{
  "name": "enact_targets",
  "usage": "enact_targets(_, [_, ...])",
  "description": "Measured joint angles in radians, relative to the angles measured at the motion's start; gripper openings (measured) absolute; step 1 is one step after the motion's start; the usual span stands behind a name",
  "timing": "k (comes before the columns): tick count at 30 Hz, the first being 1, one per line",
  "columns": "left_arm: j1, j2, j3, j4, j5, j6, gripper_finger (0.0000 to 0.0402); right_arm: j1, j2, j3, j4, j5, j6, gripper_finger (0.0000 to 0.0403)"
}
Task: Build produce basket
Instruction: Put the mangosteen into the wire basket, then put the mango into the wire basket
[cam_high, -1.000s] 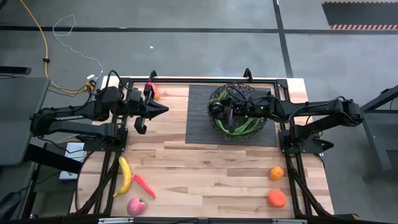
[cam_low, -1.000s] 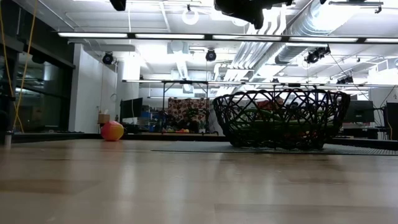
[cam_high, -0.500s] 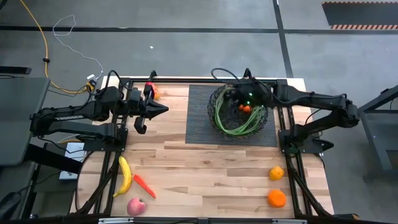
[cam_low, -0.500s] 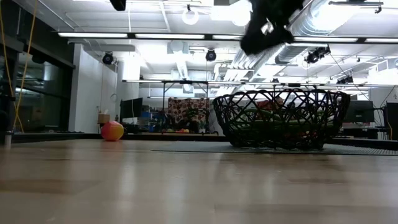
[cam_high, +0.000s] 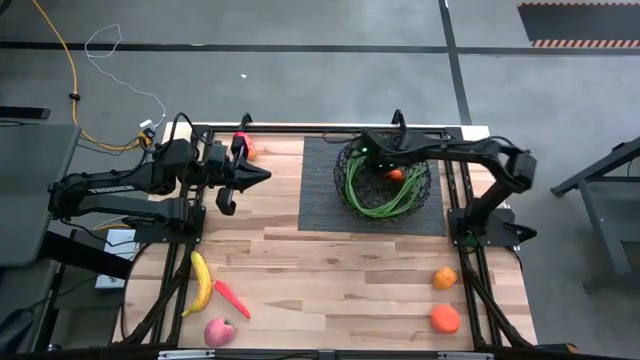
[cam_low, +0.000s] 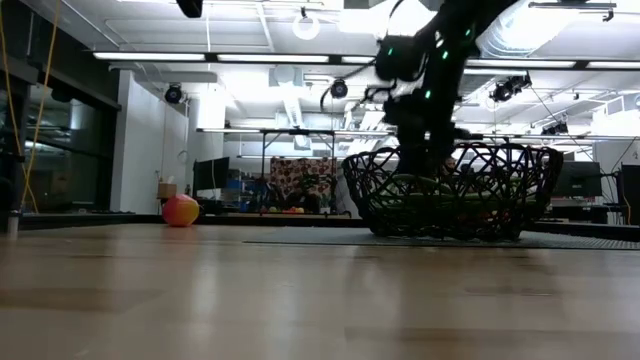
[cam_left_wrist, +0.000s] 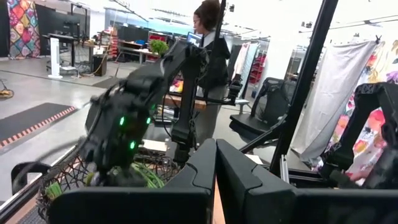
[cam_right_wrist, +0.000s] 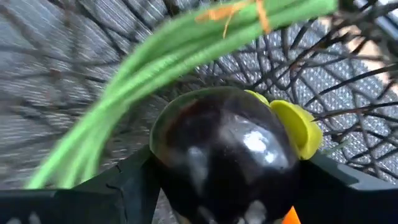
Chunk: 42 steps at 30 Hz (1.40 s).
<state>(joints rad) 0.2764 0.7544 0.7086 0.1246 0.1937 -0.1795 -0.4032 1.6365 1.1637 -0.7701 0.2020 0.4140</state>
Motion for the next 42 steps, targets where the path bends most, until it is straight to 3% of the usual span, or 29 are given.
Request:
enact_targets(9, [0.0,0.0,0.0,0.0,-0.004,0.0,0.0,-0.009,0.122,0.0,0.045,0.031,-0.009,0.0273])
enact_targets(14, [0.0,0.0,0.0,0.0,-0.007,0.0,0.0,-0.009,0.132,0.0,0.048,0.035,0.083,0.0273])
enact_targets(24, [0.0,0.0,0.0,0.0,-0.007,0.0,0.0,-0.029,0.132,0.0,0.087,0.025,0.06,0.0277])
enact_targets(35, [0.0,0.0,0.0,0.001,-0.007,0.007,0.0,-0.031,0.132,0.0,0.087,0.034,0.079,0.0385])
enact_targets(42, [0.0,0.0,0.0,0.001,-0.007,0.008,0.0,-0.031,0.132,0.0,0.087,0.034,0.084,0.0398])
